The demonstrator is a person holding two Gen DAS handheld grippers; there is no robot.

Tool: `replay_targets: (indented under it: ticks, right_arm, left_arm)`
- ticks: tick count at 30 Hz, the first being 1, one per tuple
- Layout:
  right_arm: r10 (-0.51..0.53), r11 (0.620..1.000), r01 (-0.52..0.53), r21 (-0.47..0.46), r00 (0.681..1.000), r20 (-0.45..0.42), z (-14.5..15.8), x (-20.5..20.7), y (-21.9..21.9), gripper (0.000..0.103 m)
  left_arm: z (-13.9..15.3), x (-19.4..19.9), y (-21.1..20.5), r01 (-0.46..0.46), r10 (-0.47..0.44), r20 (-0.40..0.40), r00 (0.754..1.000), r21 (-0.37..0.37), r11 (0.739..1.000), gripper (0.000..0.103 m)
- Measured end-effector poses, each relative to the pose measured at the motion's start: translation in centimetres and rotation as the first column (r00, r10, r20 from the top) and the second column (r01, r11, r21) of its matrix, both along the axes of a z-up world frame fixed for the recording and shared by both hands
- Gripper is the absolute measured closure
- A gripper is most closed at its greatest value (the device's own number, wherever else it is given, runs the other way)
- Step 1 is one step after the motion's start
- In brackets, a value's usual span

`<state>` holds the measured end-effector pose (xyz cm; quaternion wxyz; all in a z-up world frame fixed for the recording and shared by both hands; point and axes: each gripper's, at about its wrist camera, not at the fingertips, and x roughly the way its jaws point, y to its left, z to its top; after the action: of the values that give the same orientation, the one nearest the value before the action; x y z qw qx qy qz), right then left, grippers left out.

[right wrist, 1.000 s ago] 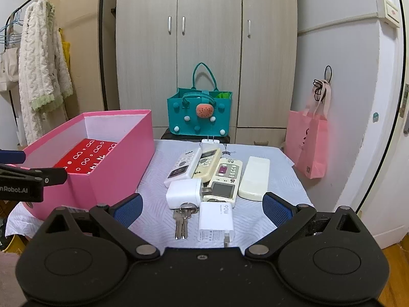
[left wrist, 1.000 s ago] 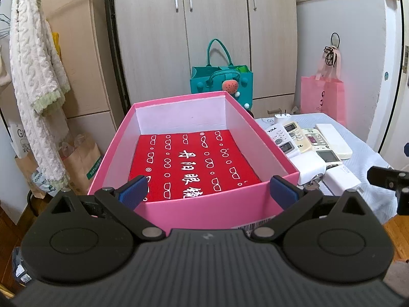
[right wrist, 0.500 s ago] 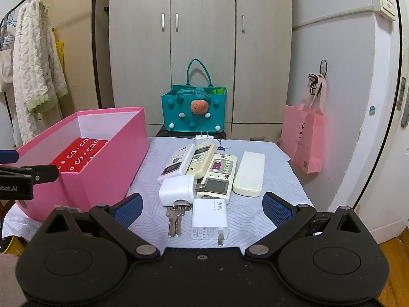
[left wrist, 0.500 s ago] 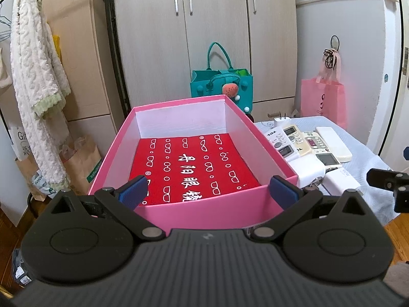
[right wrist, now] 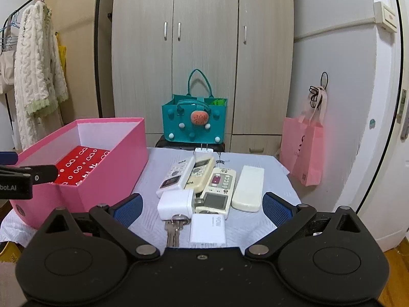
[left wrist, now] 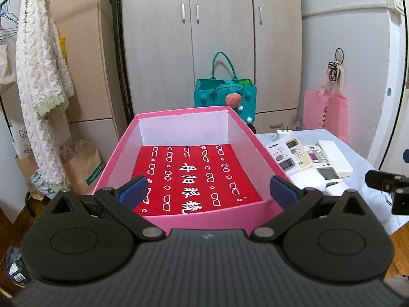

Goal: Organize rigid objects

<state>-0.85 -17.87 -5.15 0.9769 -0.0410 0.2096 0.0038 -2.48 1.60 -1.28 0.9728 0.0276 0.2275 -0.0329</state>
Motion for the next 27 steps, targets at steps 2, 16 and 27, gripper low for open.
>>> replay_targets:
  ticks: [2,16,27]
  right_arm:
    - [0.001,1.0,-0.001,-0.003,1.0,0.006,0.2,0.1,0.0,0.001]
    - [-0.017,1.0,0.017,0.008,1.0,0.023,1.0,0.4,-0.1,0.001]
    - [0.005,1.0,-0.006,0.024,1.0,0.029,2.1,0.6,0.3,0.001]
  left_arm:
    - [0.0,0.1,-0.2,-0.007,0.007,0.005,1.0,0.012,1.0,0.0]
    - [0.3,0.2,0.0,-0.084,0.084,-0.02,0.996,0.022,0.996,0.0]
    - [0.1,0.6,0.4,-0.093,0.093,-0.077,0.993,0.001,0.996,0.0]
